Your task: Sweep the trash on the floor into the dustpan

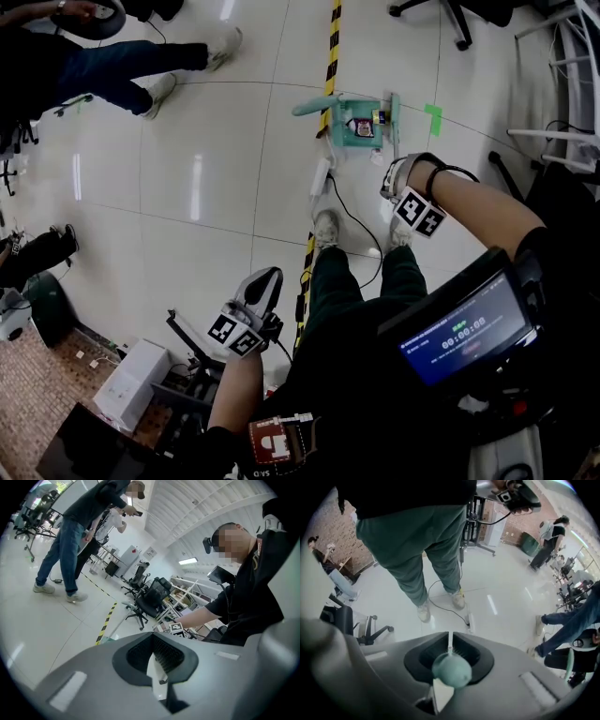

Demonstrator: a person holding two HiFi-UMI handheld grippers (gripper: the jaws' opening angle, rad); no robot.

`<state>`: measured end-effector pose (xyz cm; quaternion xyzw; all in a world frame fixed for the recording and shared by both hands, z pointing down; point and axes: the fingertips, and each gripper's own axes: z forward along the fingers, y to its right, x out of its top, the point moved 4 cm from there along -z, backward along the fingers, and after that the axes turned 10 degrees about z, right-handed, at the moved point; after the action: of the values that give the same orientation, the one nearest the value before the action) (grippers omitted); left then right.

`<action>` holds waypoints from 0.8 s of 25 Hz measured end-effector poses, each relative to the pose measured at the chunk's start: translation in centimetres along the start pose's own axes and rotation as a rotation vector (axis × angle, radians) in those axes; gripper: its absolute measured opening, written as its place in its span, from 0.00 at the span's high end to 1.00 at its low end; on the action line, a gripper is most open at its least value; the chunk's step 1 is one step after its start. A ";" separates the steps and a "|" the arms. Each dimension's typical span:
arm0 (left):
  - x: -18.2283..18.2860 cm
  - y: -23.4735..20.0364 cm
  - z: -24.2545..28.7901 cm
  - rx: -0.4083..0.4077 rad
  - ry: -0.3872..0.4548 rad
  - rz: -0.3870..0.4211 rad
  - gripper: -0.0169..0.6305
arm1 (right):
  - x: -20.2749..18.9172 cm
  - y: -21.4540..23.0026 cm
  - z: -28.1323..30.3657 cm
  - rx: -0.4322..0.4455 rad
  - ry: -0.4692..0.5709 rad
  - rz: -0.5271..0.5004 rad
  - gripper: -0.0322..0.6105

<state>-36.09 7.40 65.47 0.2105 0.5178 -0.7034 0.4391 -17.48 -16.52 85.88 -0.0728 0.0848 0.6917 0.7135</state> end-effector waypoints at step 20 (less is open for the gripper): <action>11.6 2.4 0.7 -0.251 0.022 0.161 0.98 | 1.7 -10.7 -19.5 -0.267 0.006 1.028 0.91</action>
<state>-40.03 1.99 55.71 0.2025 0.5882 -0.5931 0.5111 -7.09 -19.55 66.39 -0.1140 0.0228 0.9567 0.2667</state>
